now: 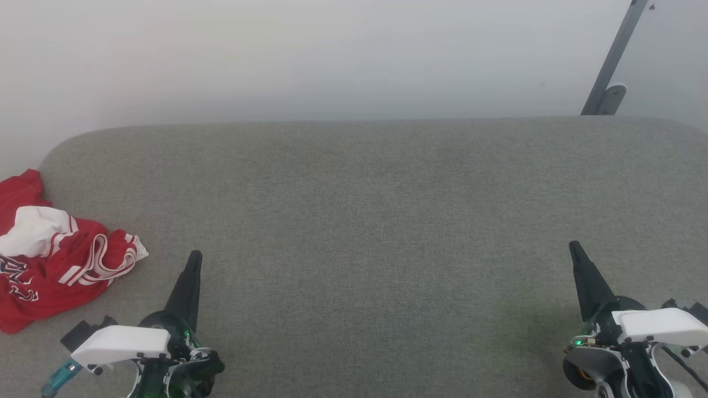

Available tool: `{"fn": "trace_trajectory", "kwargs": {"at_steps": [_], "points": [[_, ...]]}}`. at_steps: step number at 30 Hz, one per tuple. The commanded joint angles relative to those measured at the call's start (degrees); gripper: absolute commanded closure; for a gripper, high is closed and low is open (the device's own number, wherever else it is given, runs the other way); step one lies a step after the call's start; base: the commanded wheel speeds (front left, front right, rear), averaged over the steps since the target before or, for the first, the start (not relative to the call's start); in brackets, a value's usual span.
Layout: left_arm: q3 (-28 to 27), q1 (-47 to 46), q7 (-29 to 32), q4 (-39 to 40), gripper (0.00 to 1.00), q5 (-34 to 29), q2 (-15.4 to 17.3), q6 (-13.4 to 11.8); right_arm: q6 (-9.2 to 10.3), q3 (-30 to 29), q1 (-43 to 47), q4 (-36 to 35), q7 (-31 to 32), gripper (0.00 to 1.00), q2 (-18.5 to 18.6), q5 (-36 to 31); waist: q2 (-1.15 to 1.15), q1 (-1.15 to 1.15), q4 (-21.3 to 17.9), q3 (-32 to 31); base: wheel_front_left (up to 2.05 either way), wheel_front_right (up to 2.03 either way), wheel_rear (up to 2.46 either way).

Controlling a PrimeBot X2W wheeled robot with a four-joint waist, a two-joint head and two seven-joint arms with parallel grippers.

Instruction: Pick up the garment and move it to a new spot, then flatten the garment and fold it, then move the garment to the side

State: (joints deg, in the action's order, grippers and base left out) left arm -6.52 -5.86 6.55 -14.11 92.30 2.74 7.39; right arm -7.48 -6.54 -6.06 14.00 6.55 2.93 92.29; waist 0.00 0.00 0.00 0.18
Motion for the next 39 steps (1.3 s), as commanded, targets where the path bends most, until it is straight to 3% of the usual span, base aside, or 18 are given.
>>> {"fn": "trace_trajectory", "kwargs": {"at_steps": [1, 39], "points": [[0.0, -0.7, 0.1, 0.2, 1.00, 0.2, 0.0, 0.2, -0.02, 0.0, -0.3, 0.1, 0.0, 1.00, -0.2, 0.3, 0.00, 0.00, 0.0, 0.0, 0.00, 0.00, 0.00], [-0.1, -0.7, 0.1, 0.1, 1.00, 0.2, 0.0, 0.2, -0.02, 0.0, -0.3, 0.1, 0.0, 1.00, -0.2, 0.3, 0.00, 0.00, 0.0, 0.0, 0.00, 0.00, 0.00]]}}
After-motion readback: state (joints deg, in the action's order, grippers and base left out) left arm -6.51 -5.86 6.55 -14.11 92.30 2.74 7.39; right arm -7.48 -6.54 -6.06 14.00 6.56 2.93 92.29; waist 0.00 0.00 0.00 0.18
